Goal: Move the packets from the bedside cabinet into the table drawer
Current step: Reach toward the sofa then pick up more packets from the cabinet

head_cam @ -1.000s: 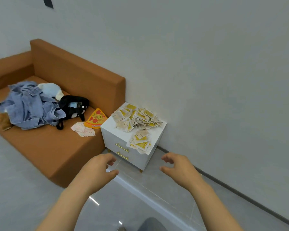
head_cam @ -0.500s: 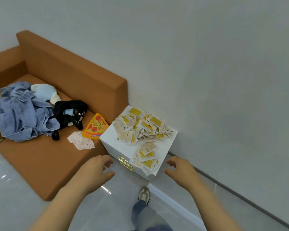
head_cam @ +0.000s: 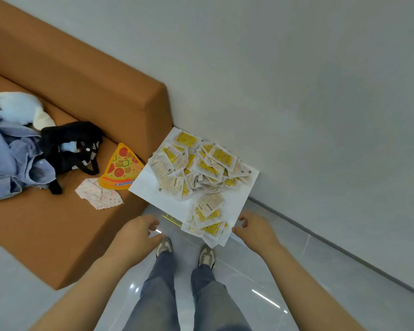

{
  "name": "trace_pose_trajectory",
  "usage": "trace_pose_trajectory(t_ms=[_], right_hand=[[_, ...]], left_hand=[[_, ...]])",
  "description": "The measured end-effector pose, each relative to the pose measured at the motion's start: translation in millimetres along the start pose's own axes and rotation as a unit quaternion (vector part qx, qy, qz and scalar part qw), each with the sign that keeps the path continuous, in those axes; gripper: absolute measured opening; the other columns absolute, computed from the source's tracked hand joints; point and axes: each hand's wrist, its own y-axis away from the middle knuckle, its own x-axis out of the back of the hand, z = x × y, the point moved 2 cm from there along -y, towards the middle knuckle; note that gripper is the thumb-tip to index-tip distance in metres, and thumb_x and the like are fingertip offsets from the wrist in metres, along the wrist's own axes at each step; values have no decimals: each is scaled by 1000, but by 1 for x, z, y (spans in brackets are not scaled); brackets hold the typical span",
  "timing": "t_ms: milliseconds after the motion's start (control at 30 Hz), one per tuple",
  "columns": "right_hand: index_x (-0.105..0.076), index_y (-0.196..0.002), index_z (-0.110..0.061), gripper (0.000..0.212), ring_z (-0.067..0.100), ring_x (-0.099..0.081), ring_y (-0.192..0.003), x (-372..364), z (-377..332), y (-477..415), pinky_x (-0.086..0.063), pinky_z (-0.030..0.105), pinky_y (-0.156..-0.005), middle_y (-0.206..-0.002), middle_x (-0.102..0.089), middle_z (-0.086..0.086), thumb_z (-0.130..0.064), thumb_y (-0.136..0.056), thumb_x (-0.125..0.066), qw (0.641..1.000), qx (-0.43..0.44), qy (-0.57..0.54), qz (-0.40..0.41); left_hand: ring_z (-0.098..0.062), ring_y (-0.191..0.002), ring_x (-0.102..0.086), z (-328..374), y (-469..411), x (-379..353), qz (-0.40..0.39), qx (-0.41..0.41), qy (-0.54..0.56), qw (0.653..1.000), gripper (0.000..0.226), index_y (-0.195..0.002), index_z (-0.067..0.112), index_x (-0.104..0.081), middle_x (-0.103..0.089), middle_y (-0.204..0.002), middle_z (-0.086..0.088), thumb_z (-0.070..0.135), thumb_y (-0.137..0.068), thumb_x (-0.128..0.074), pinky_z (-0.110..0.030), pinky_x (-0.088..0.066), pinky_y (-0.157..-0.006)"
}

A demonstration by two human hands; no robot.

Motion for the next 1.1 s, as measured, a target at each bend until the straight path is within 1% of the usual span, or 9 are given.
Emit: trace_pose_trajectory(t_ms=[100,233,333,467,633,733,833,967,1100], right_hand=[[-54,-128,-12,45,21,-57,-109,-17,9,-17,-42,24,-83,-122,-59,9,-29,-88,-64,999,-31,-8,-9],[-50,-132,-11,47,21,-53,-118,-42,26,-35,-40,24,-93,-129,-56,9,-27,-89,-62,997,-68,-30,-18],[-50,-132,-10,47,22,-53,-117,-60,42,-48,-37,21,-87,-129,-56,8,-27,-90,-61,995,-91,-43,-26],[-49,-132,-10,47,23,-53,-116,-84,62,-69,-40,24,-90,-128,-56,9,-27,-90,-61,991,-117,-61,-33],[-51,-131,-12,47,21,-55,-115,-104,82,-94,-40,22,-86,-126,-57,8,-28,-88,-64,987,-132,-92,-19],[-50,-131,-14,48,20,-55,-115,-112,92,-108,-38,20,-85,-126,-56,7,-28,-88,-64,985,-134,-109,-5],[-49,-132,-15,48,19,-54,-115,-117,99,-120,-39,21,-85,-126,-56,7,-28,-88,-64,984,-134,-121,-1],[-48,-133,-18,48,18,-54,-115,-125,105,-132,-41,22,-87,-127,-55,5,-31,-89,-63,983,-134,-124,-2],[-48,-134,-18,49,16,-54,-116,-130,112,-136,-38,19,-85,-128,-55,4,-29,-89,-64,982,-134,-136,0]], left_hand=[[-12,-93,-57,-1,-32,-12,-23,-14,-27,999,37,-118,17,-59,-63,-114,1,29,-84,-67,-22,-45,-79],[-19,-114,-54,11,-76,-32,-60,-47,-82,994,51,-131,14,-50,-55,-129,-4,31,-86,-65,-25,-42,-92],[-22,-120,-49,21,-109,-52,-86,-71,-129,985,60,-137,14,-42,-46,-135,-7,37,-85,-65,-29,-40,-96],[-27,-123,-45,29,-152,-87,-121,-108,-189,968,70,-139,11,-37,-40,-139,-10,41,-82,-67,-34,-40,-99],[-30,-125,-41,30,-196,-131,-134,-129,-226,956,85,-140,8,-33,-35,-141,-12,45,-74,-73,-40,-42,-101],[-33,-134,-30,31,-213,-156,-128,-150,-260,945,99,-147,12,-21,-21,-151,-12,50,-72,-73,-41,-37,-105],[-37,-143,-11,29,-225,-179,-125,-158,-293,935,110,-150,18,-10,-6,-156,-11,56,-69,-73,-47,-28,-111],[-41,-144,2,25,-237,-204,-123,-134,-291,939,118,-150,27,-2,4,-157,-9,60,-63,-75,-57,-24,-112],[-43,-143,2,26,-245,-213,-105,-124,-273,948,118,-149,28,-2,0,-155,-9,54,-62,-78,-59,-28,-109]])
